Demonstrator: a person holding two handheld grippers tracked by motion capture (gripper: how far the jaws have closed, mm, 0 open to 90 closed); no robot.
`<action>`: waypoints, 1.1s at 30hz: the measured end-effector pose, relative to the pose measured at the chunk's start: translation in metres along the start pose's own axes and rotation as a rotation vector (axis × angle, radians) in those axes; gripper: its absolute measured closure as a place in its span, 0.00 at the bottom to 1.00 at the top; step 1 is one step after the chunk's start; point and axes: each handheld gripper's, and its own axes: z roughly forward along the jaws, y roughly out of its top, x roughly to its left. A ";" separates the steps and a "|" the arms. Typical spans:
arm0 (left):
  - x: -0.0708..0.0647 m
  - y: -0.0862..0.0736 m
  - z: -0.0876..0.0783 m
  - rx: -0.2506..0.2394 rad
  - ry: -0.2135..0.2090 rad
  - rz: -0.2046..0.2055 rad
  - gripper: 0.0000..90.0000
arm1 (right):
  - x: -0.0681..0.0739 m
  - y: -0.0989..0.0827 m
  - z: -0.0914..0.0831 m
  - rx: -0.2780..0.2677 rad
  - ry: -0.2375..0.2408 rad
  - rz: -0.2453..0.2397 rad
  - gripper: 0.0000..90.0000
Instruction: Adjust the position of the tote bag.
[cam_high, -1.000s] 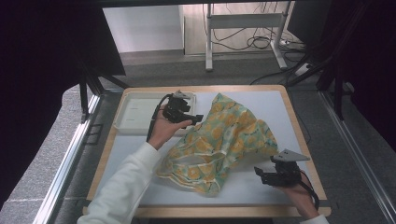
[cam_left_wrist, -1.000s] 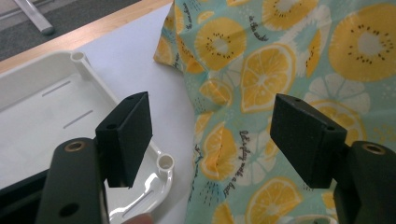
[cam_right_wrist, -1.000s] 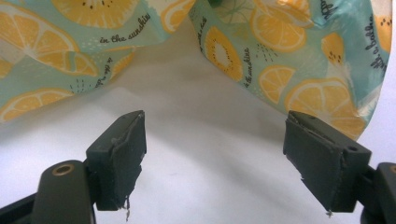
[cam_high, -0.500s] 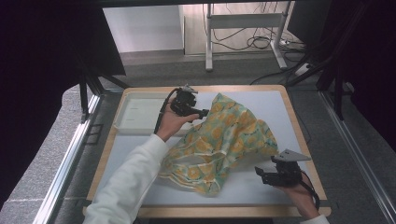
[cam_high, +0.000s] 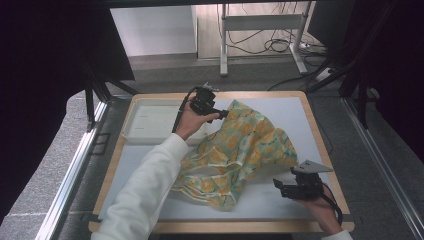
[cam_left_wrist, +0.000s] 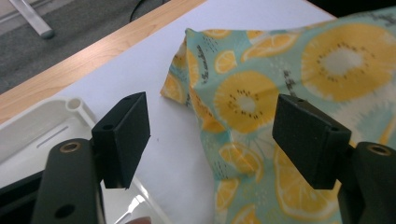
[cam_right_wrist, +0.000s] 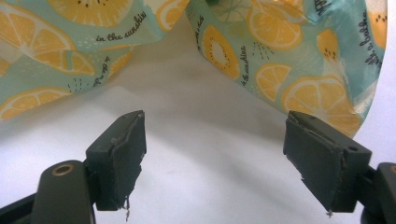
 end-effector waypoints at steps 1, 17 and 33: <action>0.001 0.001 0.002 0.004 0.001 -0.001 0.30 | 0.000 0.000 0.000 0.000 0.000 0.000 0.24; 0.012 0.011 0.028 0.029 0.018 -0.031 0.23 | 0.000 0.000 0.001 0.007 -0.013 -0.013 0.24; 0.017 0.027 0.063 0.072 -0.020 -0.085 0.11 | 0.001 0.000 0.000 -0.001 -0.018 -0.014 0.24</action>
